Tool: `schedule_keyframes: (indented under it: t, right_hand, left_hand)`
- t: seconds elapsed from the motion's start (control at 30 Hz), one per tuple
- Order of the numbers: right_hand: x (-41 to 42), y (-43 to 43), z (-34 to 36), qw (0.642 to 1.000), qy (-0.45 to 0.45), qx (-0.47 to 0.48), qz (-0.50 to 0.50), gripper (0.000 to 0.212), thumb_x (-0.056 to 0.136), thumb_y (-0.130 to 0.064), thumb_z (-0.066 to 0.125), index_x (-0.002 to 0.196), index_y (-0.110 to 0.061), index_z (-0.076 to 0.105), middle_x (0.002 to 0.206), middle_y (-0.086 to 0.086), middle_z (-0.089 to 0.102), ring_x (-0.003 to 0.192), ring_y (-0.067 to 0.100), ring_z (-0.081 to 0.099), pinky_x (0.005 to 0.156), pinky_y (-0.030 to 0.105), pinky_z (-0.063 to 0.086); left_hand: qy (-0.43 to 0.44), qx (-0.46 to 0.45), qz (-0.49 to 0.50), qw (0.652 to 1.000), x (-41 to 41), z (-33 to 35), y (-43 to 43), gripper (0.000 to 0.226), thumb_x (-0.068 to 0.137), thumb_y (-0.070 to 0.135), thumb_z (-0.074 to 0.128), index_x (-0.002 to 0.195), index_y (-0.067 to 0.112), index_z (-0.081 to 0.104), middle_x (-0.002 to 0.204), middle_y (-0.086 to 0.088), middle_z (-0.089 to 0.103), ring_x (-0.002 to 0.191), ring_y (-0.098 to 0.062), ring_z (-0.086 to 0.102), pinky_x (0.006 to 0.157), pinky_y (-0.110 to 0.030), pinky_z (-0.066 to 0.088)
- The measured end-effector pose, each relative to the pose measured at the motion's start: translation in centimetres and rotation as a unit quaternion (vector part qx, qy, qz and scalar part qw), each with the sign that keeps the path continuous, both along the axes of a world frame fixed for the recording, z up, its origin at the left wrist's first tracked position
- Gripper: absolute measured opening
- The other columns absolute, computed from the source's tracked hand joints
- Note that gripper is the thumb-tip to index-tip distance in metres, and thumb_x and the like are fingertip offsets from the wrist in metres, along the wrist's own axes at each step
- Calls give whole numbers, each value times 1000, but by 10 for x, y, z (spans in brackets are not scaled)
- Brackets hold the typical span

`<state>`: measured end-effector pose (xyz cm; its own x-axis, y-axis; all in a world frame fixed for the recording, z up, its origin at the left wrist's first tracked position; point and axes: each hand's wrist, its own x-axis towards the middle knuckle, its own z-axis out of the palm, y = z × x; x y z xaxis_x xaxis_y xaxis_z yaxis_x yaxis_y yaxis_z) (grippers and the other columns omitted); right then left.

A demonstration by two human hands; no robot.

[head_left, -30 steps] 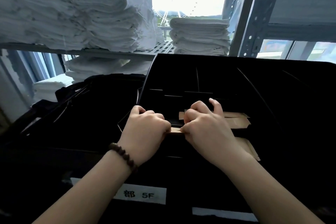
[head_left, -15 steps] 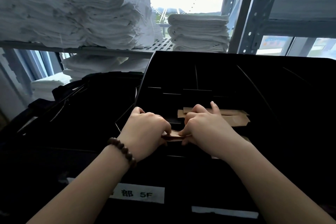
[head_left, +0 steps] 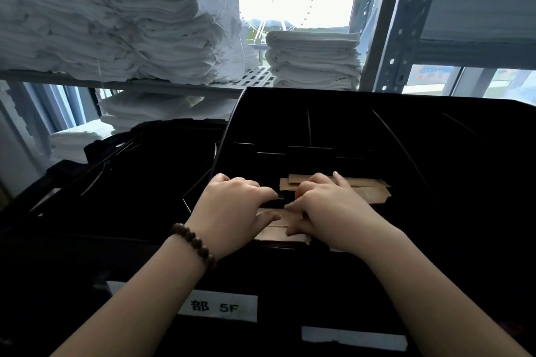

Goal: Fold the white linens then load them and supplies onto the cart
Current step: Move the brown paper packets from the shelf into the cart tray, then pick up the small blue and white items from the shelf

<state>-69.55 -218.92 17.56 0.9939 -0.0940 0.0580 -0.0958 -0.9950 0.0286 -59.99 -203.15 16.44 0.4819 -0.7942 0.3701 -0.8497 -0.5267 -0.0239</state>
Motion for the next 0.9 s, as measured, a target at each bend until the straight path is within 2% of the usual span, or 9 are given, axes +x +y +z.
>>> schedule_keyframes:
  t: [0.17, 0.33, 0.5, 0.7, 0.9]
  right_hand:
    - [-21, -5, 8, 990, -139, -13, -36, 50, 92, -55, 49, 136, -31, 50, 139, -8, 44, 134, 15, 29, 115, 41, 24]
    - [-56, -18, 21, 971, -217, -17, -99, 56, 91, -53, 51, 141, -29, 43, 144, -10, 40, 134, 11, 29, 110, 30, 29]
    - [-104, -36, 33, 950, -257, -22, -177, 49, 93, -46, 51, 138, -28, 47, 142, -9, 43, 131, 11, 34, 105, 31, 34]
    - [-184, -57, 34, 912, -297, -23, -283, 43, 96, -40, 48, 136, -25, 52, 141, -6, 46, 131, 12, 35, 106, 31, 34]
    - [-281, -65, 21, 842, -350, -28, -410, 39, 96, -32, 53, 132, -19, 57, 139, -3, 49, 132, 13, 36, 108, 31, 33]
  left_hand:
    - [-1, -79, -15, 997, -16, 10, -6, 40, 91, 55, 47, 124, 36, 58, 114, 14, 63, 110, -8, 55, 93, -29, 40]
    - [-8, -160, -34, 987, -41, 24, -26, 40, 88, 44, 57, 123, 24, 62, 116, 7, 65, 113, -16, 57, 91, -34, 46]
    - [13, -207, -78, 975, -78, 32, -61, 44, 88, 42, 58, 126, 21, 61, 121, 3, 63, 116, -19, 55, 95, -36, 43]
    - [70, -209, -181, 958, -133, 26, -119, 50, 91, 47, 49, 137, 29, 48, 133, 10, 54, 127, -10, 44, 105, -30, 33]
    - [129, -206, -313, 918, -215, 14, -172, 50, 91, 46, 50, 137, 26, 49, 133, 10, 54, 126, -9, 44, 105, -28, 33]
